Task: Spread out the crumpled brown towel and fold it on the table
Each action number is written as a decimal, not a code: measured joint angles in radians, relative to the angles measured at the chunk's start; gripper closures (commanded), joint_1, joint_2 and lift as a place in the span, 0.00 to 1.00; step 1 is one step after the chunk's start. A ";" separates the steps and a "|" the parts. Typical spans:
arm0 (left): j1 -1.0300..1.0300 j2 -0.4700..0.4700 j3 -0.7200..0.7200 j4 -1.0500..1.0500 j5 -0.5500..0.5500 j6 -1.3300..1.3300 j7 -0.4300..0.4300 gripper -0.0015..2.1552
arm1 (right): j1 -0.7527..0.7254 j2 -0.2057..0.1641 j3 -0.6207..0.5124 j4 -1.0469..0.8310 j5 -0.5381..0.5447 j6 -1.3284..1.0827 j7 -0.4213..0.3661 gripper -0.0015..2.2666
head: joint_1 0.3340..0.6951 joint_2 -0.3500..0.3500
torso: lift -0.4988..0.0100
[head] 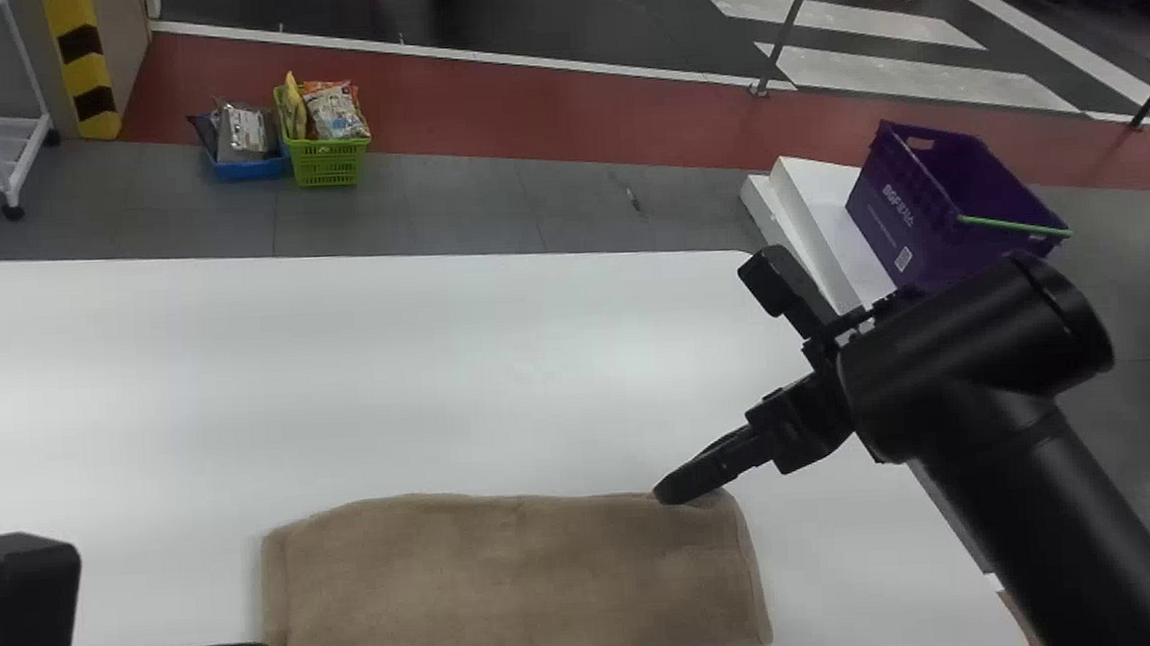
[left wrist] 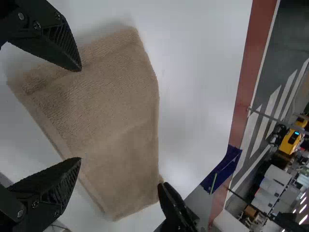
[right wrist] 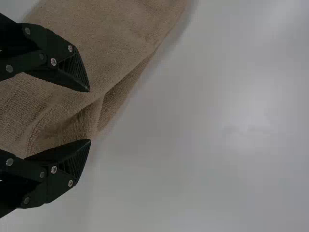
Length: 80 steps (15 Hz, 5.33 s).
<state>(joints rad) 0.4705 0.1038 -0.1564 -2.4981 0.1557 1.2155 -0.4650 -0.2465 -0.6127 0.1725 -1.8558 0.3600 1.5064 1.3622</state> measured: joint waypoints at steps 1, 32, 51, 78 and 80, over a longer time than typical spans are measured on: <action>0.001 0.000 -0.011 -0.001 -0.001 0.001 0.001 0.09 | -0.012 -0.014 -0.001 0.017 -0.002 -0.008 0.000 0.25 | 1.00 0.00 | 0.73; -0.041 -0.006 -0.036 0.136 -0.037 -0.019 0.017 0.10 | -0.046 0.031 -0.018 0.126 0.043 -0.059 0.000 0.60 | 1.00 0.00 | 0.73; -0.072 -0.027 -0.068 0.301 0.084 -0.350 0.023 0.71 | -0.017 0.054 0.005 0.086 0.042 -0.007 0.000 0.60 | 1.00 0.00 | 0.73; -0.044 -0.017 -0.053 0.311 -0.054 -0.333 0.010 0.71 | 0.087 0.157 -0.470 -0.025 -0.147 0.023 0.000 0.02 | 1.00 0.00 | 0.73; -0.025 -0.016 -0.042 0.266 -0.034 -0.320 0.000 0.71 | 0.137 0.203 -0.593 -0.082 -0.228 0.058 0.000 0.02 | 1.00 0.00 | 0.73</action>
<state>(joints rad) 0.4452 0.0877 -0.1987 -2.2324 0.1222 0.8957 -0.4652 -0.1093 -0.4096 -0.4203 -1.9375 0.1319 1.5640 1.3622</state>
